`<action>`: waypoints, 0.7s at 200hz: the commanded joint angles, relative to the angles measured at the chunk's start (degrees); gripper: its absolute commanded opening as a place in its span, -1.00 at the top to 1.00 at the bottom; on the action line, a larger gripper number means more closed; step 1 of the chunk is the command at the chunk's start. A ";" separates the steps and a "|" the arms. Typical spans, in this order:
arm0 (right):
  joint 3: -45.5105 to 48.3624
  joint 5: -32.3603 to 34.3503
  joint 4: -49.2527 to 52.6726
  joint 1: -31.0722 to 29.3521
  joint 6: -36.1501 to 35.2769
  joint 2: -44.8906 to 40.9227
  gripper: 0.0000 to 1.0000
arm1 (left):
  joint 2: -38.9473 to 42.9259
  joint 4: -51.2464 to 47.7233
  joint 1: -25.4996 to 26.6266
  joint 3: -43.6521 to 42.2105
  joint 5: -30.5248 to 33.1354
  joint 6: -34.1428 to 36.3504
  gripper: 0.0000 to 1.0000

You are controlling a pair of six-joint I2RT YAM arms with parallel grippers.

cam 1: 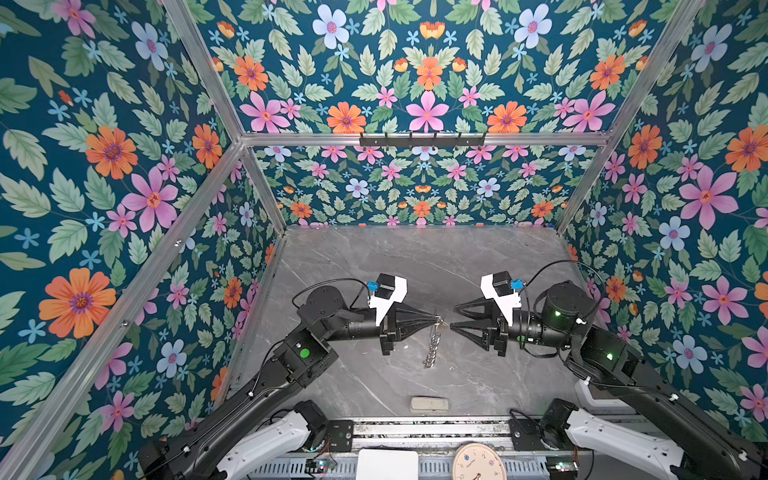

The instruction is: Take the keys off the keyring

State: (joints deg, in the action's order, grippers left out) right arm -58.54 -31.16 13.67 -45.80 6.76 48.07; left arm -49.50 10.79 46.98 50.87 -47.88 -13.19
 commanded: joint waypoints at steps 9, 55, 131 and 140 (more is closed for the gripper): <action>0.15 -4.43 -3.38 -0.16 0.40 0.19 0.00 | 0.19 3.62 0.01 -0.06 -0.20 -0.76 1.00; -0.83 -2.26 -1.88 -1.96 -0.69 1.79 -0.01 | 0.37 5.68 -0.03 -0.64 0.55 -1.91 1.00; -1.98 0.92 0.04 -2.62 -2.15 2.79 0.55 | 0.61 7.23 -0.02 -1.21 1.16 -2.64 1.00; -2.22 1.30 0.64 -2.84 -2.49 2.81 0.60 | 0.63 7.32 0.03 -1.30 1.23 -2.63 1.00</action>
State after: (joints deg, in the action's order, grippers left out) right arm -60.12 -31.24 13.87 -48.27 5.67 50.94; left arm -49.12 15.00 46.98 49.58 -47.18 -15.16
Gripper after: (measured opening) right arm 0.225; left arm 0.050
